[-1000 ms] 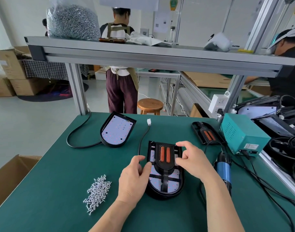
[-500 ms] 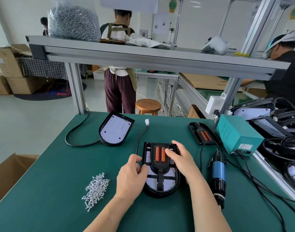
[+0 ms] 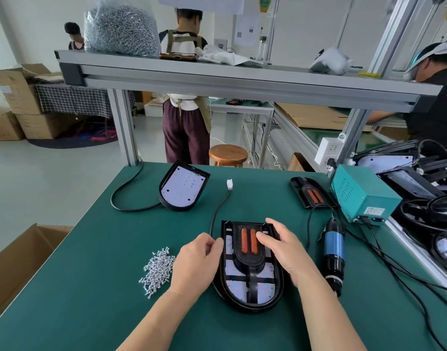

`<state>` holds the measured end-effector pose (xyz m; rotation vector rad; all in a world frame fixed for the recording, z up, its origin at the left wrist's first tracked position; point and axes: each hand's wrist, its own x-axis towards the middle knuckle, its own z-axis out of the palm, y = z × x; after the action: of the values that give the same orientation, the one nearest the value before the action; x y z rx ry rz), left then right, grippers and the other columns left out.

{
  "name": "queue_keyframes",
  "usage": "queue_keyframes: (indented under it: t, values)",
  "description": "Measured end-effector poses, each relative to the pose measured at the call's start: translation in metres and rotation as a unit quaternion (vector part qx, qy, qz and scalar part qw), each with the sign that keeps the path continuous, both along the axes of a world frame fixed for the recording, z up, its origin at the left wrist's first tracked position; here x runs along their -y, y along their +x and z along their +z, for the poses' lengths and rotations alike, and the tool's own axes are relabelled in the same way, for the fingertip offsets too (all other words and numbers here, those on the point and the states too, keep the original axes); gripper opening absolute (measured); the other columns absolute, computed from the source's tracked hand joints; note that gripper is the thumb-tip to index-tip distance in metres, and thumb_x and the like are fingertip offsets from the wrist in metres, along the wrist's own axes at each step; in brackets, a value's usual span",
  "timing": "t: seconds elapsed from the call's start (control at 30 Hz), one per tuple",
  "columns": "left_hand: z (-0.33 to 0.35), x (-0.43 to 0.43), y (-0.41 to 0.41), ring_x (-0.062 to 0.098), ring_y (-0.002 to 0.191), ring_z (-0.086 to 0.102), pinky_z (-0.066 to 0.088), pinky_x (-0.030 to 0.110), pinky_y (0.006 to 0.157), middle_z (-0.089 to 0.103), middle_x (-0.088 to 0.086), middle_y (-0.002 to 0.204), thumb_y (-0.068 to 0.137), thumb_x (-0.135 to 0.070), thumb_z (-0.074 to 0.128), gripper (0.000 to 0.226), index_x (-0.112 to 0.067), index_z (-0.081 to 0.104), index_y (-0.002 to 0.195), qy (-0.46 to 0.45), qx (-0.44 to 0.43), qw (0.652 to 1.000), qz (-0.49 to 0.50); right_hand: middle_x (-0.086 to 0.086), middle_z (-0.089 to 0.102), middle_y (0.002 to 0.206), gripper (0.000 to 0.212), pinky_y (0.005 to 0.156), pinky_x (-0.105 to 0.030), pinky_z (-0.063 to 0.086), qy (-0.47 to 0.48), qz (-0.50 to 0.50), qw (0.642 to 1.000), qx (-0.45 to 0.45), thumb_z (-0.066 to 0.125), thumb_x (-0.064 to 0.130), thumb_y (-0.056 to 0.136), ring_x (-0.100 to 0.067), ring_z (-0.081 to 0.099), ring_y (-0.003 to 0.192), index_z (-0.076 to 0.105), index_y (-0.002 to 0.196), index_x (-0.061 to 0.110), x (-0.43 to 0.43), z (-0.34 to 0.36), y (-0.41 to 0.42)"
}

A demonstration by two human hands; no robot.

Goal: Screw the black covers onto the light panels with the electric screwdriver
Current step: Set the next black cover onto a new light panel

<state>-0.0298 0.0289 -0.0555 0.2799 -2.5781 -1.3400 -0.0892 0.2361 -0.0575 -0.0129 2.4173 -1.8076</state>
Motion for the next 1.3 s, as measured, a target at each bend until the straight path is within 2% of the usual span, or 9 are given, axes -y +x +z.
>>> queue_keyframes:
  t: [0.13,0.27,0.4,0.47,0.6,0.8,1.0,1.17,1.3]
  values:
    - [0.011,0.021,-0.003,0.008,0.059,0.052,0.038,0.026,0.053,0.055,-0.014,0.053,0.09,-0.033,0.06,0.013,-0.026,0.062,0.079,-0.075,-0.014,0.996,0.049,0.031,0.054,0.115,0.035,0.073,-0.004,0.035,0.01,0.01,1.0,-0.008,0.071,0.038,0.093,0.021,0.053,0.099,0.059,0.126,0.044,0.002,0.004,0.007]
    - [0.019,0.058,-0.007,0.017,0.081,0.06,0.047,0.03,0.064,0.065,-0.011,0.083,0.088,-0.016,0.055,0.015,-0.026,0.067,0.086,-0.128,0.006,0.987,0.099,0.019,0.073,0.1,0.022,0.07,-0.007,0.042,-0.003,0.001,1.0,-0.019,0.075,0.028,0.09,0.008,0.065,0.095,0.069,0.108,0.038,0.002,0.003,0.007]
    - [0.017,0.094,-0.009,0.026,0.096,0.061,0.05,0.031,0.077,0.069,0.001,0.103,0.091,-0.003,0.048,0.031,-0.018,0.073,0.101,-0.164,0.055,0.981,0.091,0.021,0.073,0.091,0.015,0.067,-0.008,0.043,0.0,0.017,1.0,-0.018,0.075,0.027,0.089,0.009,0.065,0.081,0.069,0.09,0.04,0.001,0.003,0.007]
    - [0.015,0.102,-0.009,0.025,0.093,0.063,0.051,0.031,0.077,0.069,0.001,0.102,0.09,-0.004,0.052,0.027,-0.018,0.073,0.1,-0.161,0.084,0.981,0.074,0.02,0.073,0.09,0.014,0.068,-0.012,0.041,0.004,0.022,1.0,-0.017,0.075,0.027,0.089,0.008,0.065,0.08,0.069,0.088,0.04,0.0,0.003,0.006]
    - [0.017,0.102,-0.013,0.022,0.091,0.062,0.05,0.029,0.075,0.066,-0.001,0.097,0.084,-0.012,0.065,0.013,-0.021,0.069,0.093,-0.186,0.122,0.974,0.036,0.02,0.072,0.087,0.016,0.061,-0.003,0.041,0.002,0.027,0.999,-0.021,0.075,0.027,0.088,0.009,0.065,0.077,0.068,0.086,0.041,0.0,0.005,0.007]
    - [0.027,0.097,-0.021,0.018,0.079,0.062,0.047,0.025,0.064,0.066,-0.004,0.086,0.083,-0.009,0.063,0.016,-0.022,0.06,0.074,-0.233,0.169,0.958,-0.014,0.018,0.073,0.088,0.016,0.062,-0.004,0.042,-0.005,0.032,0.999,-0.022,0.075,0.026,0.088,0.006,0.066,0.08,0.069,0.086,0.04,0.0,0.008,0.01]
    - [0.028,0.098,-0.023,0.018,0.079,0.059,0.043,0.025,0.063,0.066,-0.003,0.091,0.084,-0.011,0.06,0.017,-0.023,0.057,0.073,-0.242,0.188,0.952,-0.029,0.016,0.072,0.082,0.015,0.062,-0.005,0.043,-0.005,0.042,0.999,-0.023,0.075,0.024,0.089,0.004,0.066,0.075,0.068,0.085,0.037,0.001,0.013,0.013]
    - [0.027,0.097,-0.017,0.015,0.072,0.057,0.044,0.026,0.059,0.063,-0.007,0.079,0.083,-0.011,0.064,0.011,-0.018,0.06,0.076,-0.178,0.128,0.975,0.016,0.016,0.072,0.091,0.013,0.076,-0.021,0.044,0.01,0.056,0.998,-0.021,0.074,0.028,0.09,0.001,0.065,0.086,0.066,0.091,0.038,0.0,0.014,0.014]
    - [0.037,0.078,-0.01,0.017,0.068,0.057,0.048,0.03,0.065,0.062,-0.007,0.069,0.083,-0.008,0.063,0.014,-0.02,0.061,0.075,-0.098,0.02,0.992,0.081,0.009,0.073,0.088,0.009,0.073,-0.015,0.046,0.015,0.077,0.997,-0.023,0.076,0.022,0.088,-0.002,0.064,0.082,0.068,0.091,0.024,0.003,0.017,0.017]
